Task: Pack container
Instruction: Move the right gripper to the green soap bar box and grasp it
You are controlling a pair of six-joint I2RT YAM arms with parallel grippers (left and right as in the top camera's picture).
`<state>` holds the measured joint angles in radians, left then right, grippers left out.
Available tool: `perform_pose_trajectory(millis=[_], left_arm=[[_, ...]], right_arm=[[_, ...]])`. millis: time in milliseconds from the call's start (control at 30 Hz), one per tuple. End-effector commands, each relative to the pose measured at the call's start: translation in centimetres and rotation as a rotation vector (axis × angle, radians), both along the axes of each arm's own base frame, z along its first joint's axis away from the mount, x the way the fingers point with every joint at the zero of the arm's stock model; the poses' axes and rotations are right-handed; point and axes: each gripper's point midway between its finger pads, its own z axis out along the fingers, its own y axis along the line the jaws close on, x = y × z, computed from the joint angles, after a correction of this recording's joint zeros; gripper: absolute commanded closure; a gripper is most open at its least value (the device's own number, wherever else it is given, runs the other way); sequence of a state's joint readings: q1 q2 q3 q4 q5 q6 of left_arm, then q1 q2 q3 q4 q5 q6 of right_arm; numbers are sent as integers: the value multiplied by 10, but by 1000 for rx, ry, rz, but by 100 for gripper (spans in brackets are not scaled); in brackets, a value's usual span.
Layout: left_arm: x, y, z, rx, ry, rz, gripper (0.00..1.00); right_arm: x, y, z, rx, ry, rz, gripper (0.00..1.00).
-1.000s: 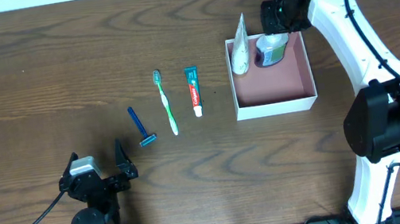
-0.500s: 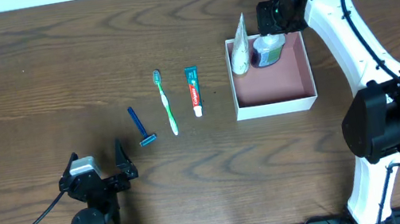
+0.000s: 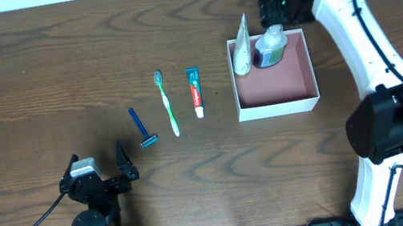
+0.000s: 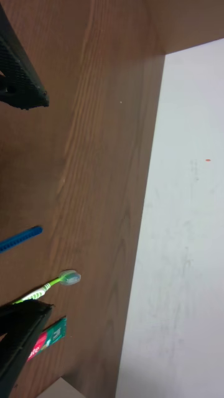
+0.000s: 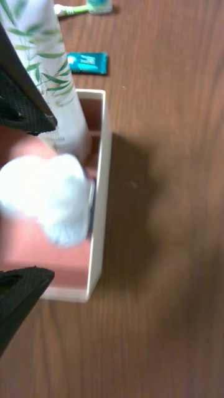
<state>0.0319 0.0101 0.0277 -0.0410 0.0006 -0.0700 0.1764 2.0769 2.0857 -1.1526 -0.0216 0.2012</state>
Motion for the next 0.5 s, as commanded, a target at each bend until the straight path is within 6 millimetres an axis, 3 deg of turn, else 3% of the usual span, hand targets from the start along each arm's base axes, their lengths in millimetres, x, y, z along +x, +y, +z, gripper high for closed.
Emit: perform_pose_trajectory(millis=[0, 33, 100, 233, 467], left_arm=[[-1, 3, -18, 14, 52, 14, 2], [-1, 3, -18, 14, 52, 14, 2], [-1, 3, -18, 14, 52, 14, 2], [-1, 3, -18, 14, 52, 14, 2], [-1, 3, -18, 14, 52, 14, 2]], right_arm=[[7, -46, 53, -130, -121, -97, 20], [5, -58, 62, -159, -130, -126, 10], [-1, -83, 72, -208, -129, -181, 1], [-30, -138, 64, -258, -13, -283, 1], [-100, -206, 27, -304, 306, -295, 1]])
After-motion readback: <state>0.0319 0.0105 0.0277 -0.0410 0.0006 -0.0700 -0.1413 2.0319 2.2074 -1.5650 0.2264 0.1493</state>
